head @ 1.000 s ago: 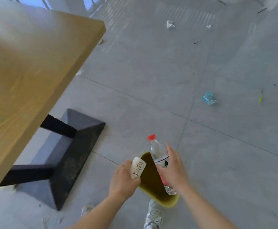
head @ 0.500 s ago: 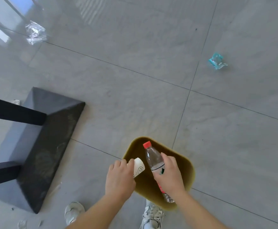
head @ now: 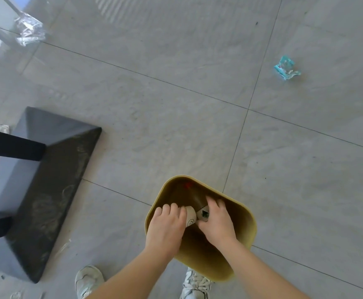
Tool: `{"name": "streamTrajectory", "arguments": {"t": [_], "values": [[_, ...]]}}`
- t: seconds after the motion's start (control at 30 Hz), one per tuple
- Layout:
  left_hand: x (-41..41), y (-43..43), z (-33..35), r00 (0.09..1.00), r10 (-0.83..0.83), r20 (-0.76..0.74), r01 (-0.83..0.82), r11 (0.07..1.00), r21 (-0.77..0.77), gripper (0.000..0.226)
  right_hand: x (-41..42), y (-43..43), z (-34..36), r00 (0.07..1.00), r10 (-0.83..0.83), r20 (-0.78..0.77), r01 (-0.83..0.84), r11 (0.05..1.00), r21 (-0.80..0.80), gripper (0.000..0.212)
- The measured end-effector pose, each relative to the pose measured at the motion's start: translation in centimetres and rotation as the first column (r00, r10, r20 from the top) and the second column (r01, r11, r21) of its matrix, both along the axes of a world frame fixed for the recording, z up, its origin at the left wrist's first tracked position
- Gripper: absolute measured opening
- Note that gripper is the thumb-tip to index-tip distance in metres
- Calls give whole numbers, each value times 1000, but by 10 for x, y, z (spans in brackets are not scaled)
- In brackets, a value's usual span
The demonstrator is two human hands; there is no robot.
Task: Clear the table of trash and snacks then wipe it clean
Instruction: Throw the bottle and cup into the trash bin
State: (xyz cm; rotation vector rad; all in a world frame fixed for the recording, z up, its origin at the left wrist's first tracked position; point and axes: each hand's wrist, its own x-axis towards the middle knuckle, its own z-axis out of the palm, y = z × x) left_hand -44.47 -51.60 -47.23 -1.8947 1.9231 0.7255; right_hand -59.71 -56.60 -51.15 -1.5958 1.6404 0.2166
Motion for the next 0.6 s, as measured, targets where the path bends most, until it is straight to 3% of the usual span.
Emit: {"name": "streamTrajectory", "arguments": {"t": [0.37, 0.6], "values": [[8, 4, 16, 998, -51, -24, 49, 996, -79, 68, -2, -3, 17, 1000, 9, -18, -10, 998, -70, 63], [26, 5, 65, 1000, -12, -12, 11, 992, -122, 71, 1, -11, 67, 999, 40, -26, -42, 996, -77, 61]]}}
